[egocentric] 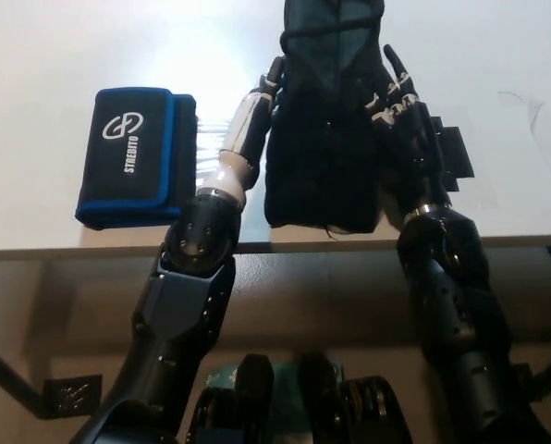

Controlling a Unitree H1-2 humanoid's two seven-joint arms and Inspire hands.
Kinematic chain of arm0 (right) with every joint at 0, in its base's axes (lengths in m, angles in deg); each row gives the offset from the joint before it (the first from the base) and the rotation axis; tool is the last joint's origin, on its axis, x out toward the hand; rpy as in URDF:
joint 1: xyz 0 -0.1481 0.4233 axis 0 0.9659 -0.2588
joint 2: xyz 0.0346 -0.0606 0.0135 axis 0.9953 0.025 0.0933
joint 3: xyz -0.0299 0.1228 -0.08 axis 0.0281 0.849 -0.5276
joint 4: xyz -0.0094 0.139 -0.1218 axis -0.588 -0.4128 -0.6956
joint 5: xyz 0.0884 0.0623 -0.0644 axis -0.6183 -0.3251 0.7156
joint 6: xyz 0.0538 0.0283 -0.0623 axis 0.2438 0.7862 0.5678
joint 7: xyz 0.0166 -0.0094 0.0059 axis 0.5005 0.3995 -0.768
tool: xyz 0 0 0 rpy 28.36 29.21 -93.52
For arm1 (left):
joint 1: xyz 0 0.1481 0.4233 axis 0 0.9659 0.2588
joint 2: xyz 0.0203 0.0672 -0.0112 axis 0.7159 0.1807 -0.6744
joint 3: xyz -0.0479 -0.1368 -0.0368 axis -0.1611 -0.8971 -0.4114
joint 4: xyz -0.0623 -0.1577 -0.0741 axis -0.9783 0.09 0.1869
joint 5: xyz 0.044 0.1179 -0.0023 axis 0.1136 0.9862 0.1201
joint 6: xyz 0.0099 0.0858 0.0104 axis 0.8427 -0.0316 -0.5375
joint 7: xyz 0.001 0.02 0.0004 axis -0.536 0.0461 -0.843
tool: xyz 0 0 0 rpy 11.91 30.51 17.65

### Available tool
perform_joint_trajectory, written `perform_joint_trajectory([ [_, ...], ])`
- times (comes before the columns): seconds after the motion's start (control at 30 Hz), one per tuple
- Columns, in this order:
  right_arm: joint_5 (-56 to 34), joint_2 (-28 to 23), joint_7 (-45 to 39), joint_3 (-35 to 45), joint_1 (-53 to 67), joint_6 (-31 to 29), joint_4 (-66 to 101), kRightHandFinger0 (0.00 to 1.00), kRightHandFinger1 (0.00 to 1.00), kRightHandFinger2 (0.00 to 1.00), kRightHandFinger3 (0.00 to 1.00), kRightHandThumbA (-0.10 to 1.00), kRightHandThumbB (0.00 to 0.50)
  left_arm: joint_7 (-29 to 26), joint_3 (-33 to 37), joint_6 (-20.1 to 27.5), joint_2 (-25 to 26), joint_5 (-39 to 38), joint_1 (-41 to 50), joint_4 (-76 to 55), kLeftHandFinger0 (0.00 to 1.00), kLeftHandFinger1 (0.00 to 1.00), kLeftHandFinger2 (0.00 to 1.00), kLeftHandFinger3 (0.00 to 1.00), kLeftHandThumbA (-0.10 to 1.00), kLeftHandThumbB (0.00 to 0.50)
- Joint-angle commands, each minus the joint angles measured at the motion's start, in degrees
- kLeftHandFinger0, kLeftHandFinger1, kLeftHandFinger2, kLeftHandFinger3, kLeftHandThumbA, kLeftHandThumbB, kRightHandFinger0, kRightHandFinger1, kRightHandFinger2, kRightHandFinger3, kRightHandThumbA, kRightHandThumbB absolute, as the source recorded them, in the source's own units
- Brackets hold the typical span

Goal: Use both hands to pick up the lunch bag on the right hand side and smoothly move it near the note book on the left hand side

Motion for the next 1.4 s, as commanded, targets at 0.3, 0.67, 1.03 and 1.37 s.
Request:
perform_joint_trajectory([
  [0.3, 2.04, 3.56, -2.46, -1.59, -7.32, -3.11, -6.12, 1.0, 1.0, 1.0, 1.0, 1.0, 0.267, -0.65, -2.65, 0.24, 3.58, -2.5, 1.95, -7.92, 1.0, 1.0, 1.0, 1.0, 1.0, 0.295],
  [0.67, 4.19, 4.1, -1.63, -2.25, -9.2, -3.57, -7.83, 1.0, 1.0, 1.0, 1.0, 1.0, 0.287, -0.49, -6.29, -0.63, 4.8, -5.42, 1.94, -10.14, 1.0, 1.0, 1.0, 1.0, 1.0, 0.287],
  [1.03, 3.74, 4.95, -2.25, -1.61, -10.82, -4.4, -9.9, 1.0, 1.0, 1.0, 1.0, 1.0, 0.293, -0.82, -7.28, -2.06, 6.12, -6.06, 3.14, -12.36, 1.0, 1.0, 1.0, 1.0, 1.0, 0.311],
  [1.37, 2.93, 5.94, -3.64, -1.33, -11.91, -4.73, -11.58, 1.0, 1.0, 1.0, 1.0, 1.0, 0.283, -0.62, -7.13, -1.33, 6.0, -6.94, 3.75, -12.48, 1.0, 1.0, 1.0, 1.0, 1.0, 0.308],
])
